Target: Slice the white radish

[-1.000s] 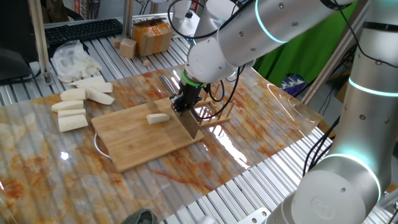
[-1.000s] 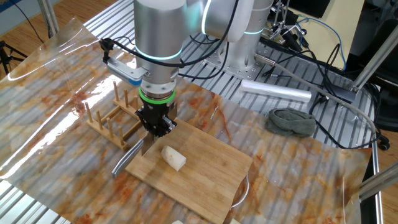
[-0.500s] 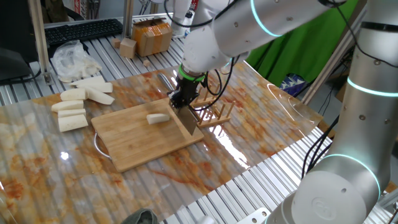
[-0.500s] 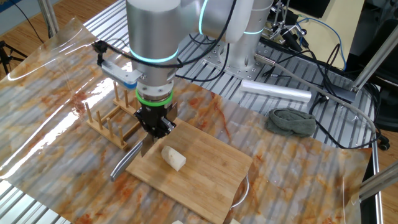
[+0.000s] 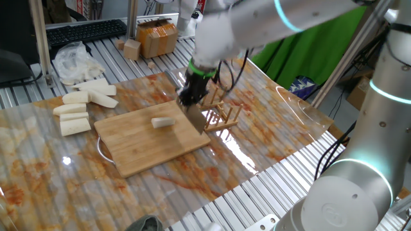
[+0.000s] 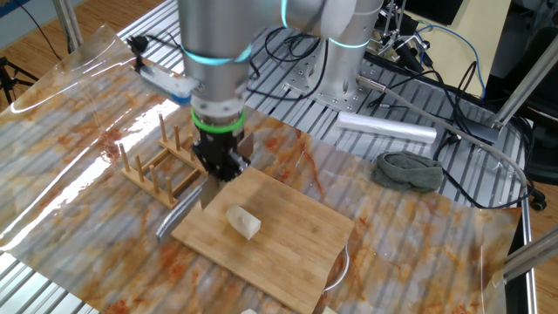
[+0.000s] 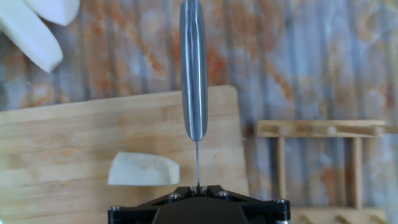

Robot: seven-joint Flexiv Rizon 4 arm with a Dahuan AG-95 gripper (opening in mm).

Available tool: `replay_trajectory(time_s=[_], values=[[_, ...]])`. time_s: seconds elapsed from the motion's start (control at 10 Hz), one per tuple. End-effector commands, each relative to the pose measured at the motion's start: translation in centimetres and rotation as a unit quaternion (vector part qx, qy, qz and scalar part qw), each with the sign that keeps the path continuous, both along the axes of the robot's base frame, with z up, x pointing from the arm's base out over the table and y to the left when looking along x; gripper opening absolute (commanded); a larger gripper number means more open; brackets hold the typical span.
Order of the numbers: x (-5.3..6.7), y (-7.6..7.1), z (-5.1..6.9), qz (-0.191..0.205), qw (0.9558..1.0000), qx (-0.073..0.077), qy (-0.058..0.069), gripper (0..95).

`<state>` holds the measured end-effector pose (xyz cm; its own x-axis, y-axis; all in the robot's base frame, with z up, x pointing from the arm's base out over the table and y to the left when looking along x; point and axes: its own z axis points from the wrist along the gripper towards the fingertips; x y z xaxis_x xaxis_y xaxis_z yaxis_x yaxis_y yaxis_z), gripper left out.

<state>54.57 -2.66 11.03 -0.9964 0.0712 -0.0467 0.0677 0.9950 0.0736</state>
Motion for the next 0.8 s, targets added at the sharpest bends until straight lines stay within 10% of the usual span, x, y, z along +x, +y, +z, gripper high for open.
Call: replay_trajectory(time_s=[0.1, 0.8], values=[[-0.2, 1.2, 0.1, -0.019, 0.9997, 0.014, -0.005, 0.0], [-0.7, 6.6, 0.6, -0.058, 0.998, 0.023, -0.013, 0.0]])
